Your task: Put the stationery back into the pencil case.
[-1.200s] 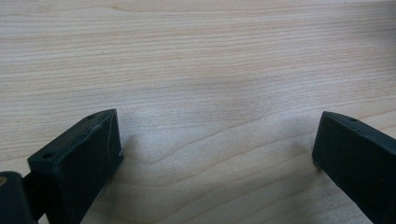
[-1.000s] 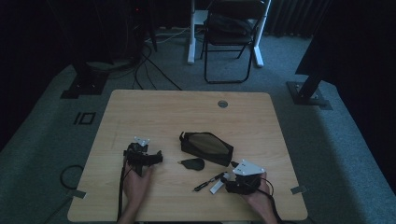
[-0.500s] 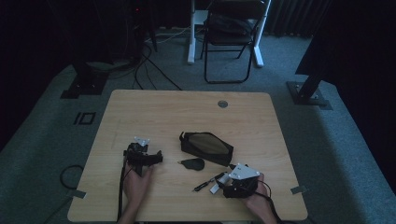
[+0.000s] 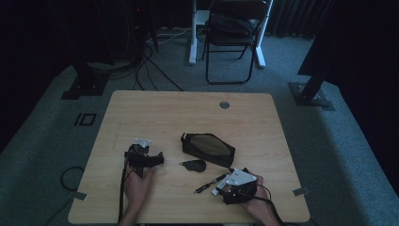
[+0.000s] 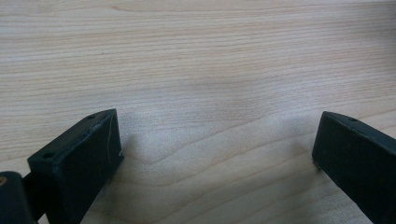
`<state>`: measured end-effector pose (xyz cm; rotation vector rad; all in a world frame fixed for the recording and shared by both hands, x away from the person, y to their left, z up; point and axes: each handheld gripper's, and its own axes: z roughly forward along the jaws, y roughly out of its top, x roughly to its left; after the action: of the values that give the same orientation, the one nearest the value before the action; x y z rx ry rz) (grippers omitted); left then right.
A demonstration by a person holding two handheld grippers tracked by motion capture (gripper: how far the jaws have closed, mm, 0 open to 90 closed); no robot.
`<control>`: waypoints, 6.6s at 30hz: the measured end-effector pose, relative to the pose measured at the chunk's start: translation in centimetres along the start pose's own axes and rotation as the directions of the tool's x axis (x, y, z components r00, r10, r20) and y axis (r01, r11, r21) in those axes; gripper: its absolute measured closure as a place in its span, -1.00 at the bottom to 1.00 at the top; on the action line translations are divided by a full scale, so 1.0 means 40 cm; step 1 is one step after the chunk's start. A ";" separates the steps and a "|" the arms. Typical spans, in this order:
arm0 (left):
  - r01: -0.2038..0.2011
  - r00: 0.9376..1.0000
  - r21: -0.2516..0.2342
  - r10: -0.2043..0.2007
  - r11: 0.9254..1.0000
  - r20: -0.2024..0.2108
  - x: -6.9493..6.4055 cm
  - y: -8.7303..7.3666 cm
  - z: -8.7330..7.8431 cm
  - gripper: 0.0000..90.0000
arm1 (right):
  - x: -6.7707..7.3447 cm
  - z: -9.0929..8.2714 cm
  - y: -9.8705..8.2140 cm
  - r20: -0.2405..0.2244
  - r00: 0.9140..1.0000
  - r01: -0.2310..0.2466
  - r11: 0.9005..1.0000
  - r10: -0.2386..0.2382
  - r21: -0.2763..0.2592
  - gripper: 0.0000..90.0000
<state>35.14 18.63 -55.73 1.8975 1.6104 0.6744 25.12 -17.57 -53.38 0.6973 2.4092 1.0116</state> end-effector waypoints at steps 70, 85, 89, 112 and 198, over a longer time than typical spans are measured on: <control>-0.001 1.000 0.001 0.001 1.000 -0.001 0.000 0.000 0.000 -0.97 | 0.011 0.106 0.062 -0.030 0.992 0.127 0.990 -0.125 0.065 0.39; -0.001 1.000 0.001 0.001 1.000 -0.001 0.000 0.000 0.000 -0.97 | 0.004 0.113 0.061 -0.105 0.993 0.069 0.994 -0.060 0.089 0.49; -0.001 1.000 0.001 0.001 1.000 -0.001 0.000 0.000 0.000 -0.97 | 0.007 0.121 0.060 -0.126 0.991 0.061 0.993 -0.048 0.102 0.51; -0.001 1.000 0.001 0.001 1.000 -0.001 0.000 0.000 0.000 -0.97 | -0.009 0.142 0.071 -0.176 0.982 -0.053 0.992 0.074 0.117 0.57; 0.001 1.000 0.000 -0.001 1.000 -0.001 0.000 0.000 0.000 -0.97 | -0.016 -0.061 0.206 -0.074 0.997 -0.046 0.993 0.039 -0.108 0.58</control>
<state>35.15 18.63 -55.72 1.8966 1.6111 0.6752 26.53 -14.24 -45.57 0.6873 2.3870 1.1953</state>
